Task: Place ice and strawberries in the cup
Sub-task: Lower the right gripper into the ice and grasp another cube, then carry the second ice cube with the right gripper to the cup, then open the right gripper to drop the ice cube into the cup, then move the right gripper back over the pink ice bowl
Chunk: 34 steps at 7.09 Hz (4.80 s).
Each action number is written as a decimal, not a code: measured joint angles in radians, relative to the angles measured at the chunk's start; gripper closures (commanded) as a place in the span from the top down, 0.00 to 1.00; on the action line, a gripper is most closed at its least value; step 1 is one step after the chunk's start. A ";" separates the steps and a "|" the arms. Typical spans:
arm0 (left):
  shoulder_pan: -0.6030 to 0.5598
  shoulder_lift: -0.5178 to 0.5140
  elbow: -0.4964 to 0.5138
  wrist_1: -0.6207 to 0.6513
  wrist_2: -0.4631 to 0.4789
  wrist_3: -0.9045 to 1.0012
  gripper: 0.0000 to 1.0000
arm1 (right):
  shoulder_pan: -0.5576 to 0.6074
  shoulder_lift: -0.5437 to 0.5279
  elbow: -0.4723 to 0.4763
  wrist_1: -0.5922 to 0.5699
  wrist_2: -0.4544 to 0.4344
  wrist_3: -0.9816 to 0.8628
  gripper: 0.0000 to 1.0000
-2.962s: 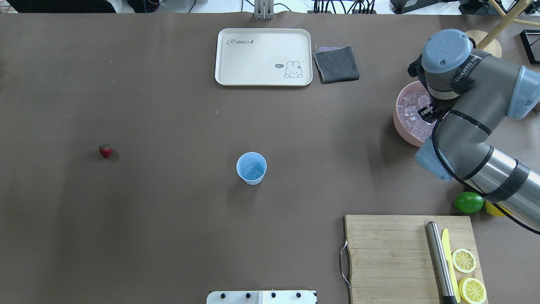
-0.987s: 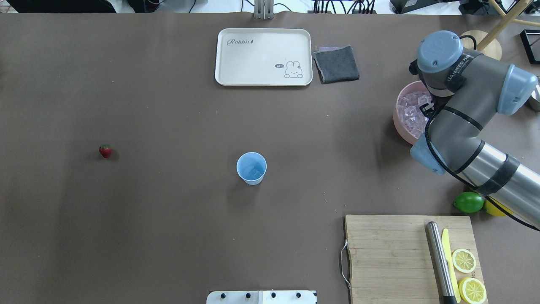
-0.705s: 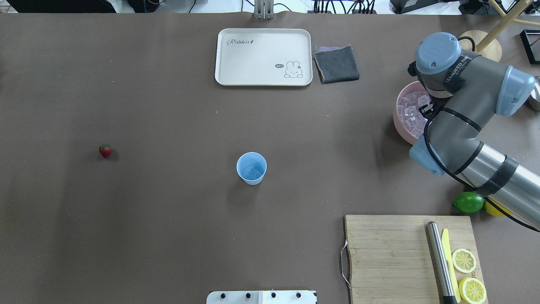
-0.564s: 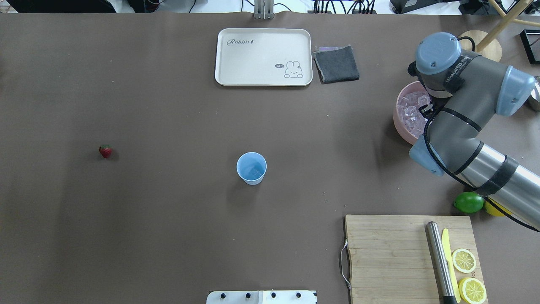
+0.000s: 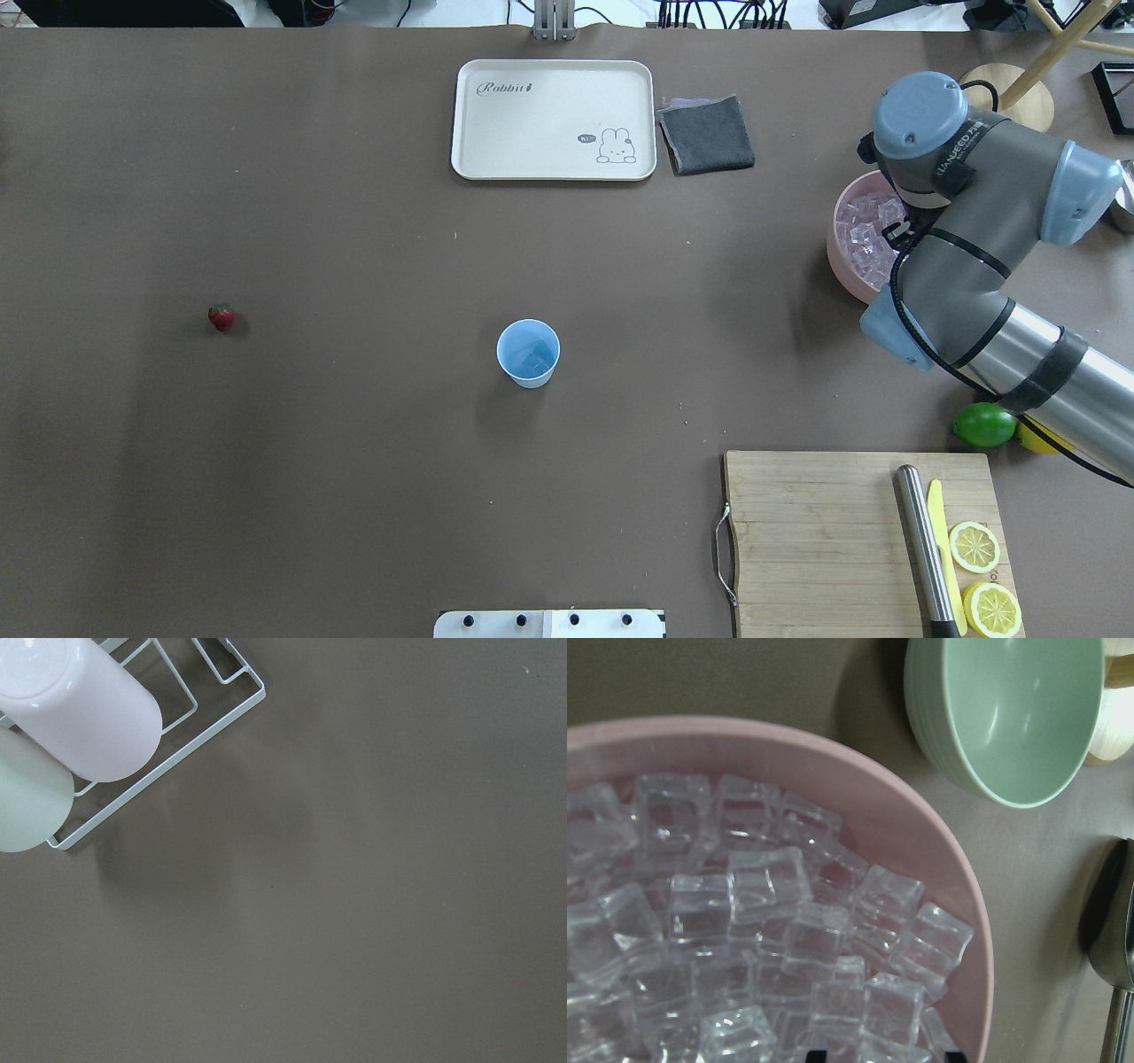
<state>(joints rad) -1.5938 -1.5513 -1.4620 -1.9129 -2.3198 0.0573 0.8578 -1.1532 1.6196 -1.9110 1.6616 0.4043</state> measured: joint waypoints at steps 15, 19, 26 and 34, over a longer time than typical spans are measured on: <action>-0.001 -0.017 -0.001 0.000 0.002 -0.005 0.98 | -0.295 0.293 0.241 0.272 0.346 0.827 0.00; -0.002 -0.012 -0.001 0.000 0.002 -0.004 0.98 | -0.408 0.376 0.093 0.280 0.191 0.914 0.00; -0.014 -0.016 0.006 0.000 0.002 -0.004 0.98 | -0.392 0.428 -0.028 0.366 0.177 0.923 0.99; -0.013 -0.017 0.006 0.000 0.002 -0.005 0.98 | -0.020 0.181 0.185 0.195 0.318 0.416 0.99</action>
<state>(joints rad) -1.6068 -1.5680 -1.4555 -1.9129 -2.3182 0.0522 0.8382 -0.9727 1.8050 -1.7158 1.9797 0.8199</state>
